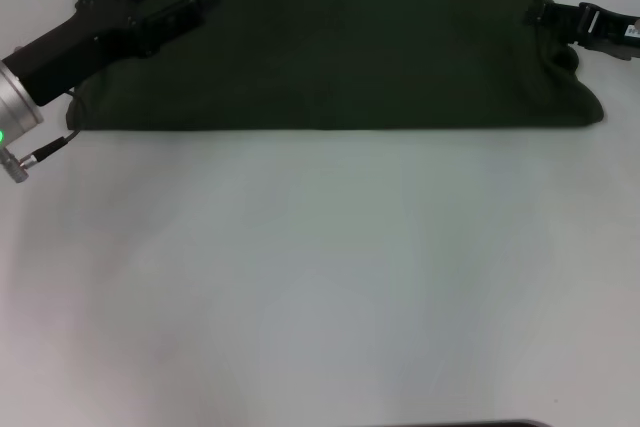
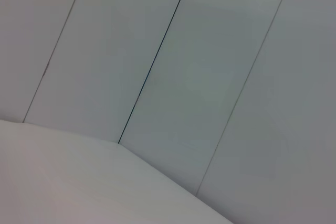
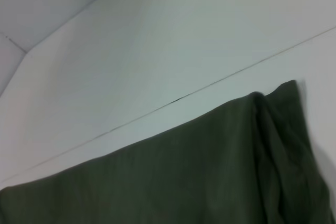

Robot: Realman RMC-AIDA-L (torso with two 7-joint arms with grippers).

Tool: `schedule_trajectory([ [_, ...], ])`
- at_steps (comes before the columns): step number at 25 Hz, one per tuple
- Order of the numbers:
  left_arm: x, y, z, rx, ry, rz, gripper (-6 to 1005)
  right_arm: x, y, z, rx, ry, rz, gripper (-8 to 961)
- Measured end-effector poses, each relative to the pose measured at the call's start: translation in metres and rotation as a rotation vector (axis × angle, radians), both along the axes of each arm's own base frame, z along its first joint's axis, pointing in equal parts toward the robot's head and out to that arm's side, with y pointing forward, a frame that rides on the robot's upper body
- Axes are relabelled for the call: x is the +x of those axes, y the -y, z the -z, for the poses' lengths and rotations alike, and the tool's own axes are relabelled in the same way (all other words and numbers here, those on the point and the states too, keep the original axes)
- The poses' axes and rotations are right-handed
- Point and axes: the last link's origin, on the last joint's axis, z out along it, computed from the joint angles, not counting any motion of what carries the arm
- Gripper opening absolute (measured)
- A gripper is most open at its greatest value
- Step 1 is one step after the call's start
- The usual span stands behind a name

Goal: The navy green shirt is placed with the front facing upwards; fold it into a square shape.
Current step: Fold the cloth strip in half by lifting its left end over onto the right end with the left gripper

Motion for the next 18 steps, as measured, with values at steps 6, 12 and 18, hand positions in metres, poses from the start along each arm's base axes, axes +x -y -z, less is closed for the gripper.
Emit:
schedule_trajectory([
  [6,0.000,0.000,0.000,0.000,0.001,0.000,921,0.005,0.003,-0.007,0.025,-0.007,0.002,750],
  [12,0.000,0.001,0.000,0.002,0.008,0.003,920,0.008,0.004,-0.012,0.039,-0.012,0.007,750],
  [18,0.000,0.001,-0.002,0.017,0.015,0.006,921,0.009,0.002,-0.009,0.049,0.000,0.021,749],
])
